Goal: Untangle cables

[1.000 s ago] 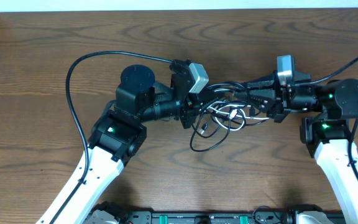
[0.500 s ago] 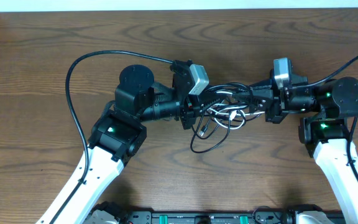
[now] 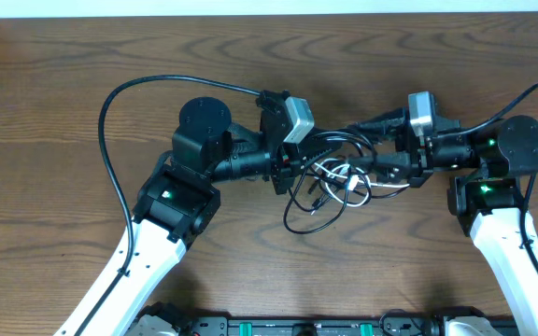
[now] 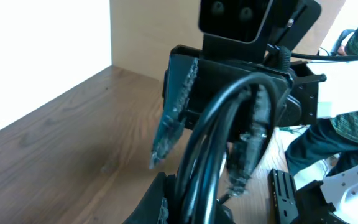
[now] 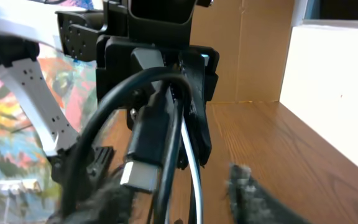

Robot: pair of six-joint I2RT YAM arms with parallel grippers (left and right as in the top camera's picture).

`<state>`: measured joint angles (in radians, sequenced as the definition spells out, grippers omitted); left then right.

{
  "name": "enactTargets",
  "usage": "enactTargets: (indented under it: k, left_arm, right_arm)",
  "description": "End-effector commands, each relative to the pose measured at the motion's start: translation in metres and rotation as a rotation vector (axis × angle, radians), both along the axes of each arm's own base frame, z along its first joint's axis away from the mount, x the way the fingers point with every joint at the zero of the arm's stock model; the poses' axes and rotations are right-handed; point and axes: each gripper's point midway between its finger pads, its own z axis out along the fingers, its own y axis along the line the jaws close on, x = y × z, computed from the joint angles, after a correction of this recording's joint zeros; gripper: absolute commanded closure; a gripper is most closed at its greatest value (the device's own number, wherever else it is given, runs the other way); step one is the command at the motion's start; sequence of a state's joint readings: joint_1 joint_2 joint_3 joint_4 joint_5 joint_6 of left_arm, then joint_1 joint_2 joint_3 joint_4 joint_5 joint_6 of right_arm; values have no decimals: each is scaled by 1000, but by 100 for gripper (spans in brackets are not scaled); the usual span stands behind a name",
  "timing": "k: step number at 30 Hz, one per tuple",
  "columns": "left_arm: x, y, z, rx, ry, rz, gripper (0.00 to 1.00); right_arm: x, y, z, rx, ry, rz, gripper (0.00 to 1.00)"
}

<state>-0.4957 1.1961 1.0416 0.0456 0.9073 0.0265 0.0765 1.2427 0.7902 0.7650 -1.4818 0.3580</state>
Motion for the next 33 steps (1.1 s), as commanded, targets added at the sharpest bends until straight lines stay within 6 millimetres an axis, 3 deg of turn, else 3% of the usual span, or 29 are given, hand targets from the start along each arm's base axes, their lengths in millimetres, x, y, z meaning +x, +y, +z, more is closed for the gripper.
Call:
enactTargets:
  k: [1,2,9,17,29,33]
  left_arm:
    - [-5,-1,7,-15,-10,-28,92]
    - [-5,-1,7,-15,-10,-28,92]
    - [-5,-1,4,-6,3,-24,92]
    - [5,5,-18,63,81,56,92]
    - [4,5,-20,68,89,56,92]
    - [7,12,-41,134,168,112,92]
  right_arm:
    - [-2,2,3,-1,-29,13,93]
    - [-2,2,3,-1,-31,13,99]
    - [-3,2,5,1,-54,13,99]
    - [-8,1,32,46,-177,-20,99]
    - [-7,0,32,47,-168,-25,99]
    - [9,-10,39,87,-103,-117,99]
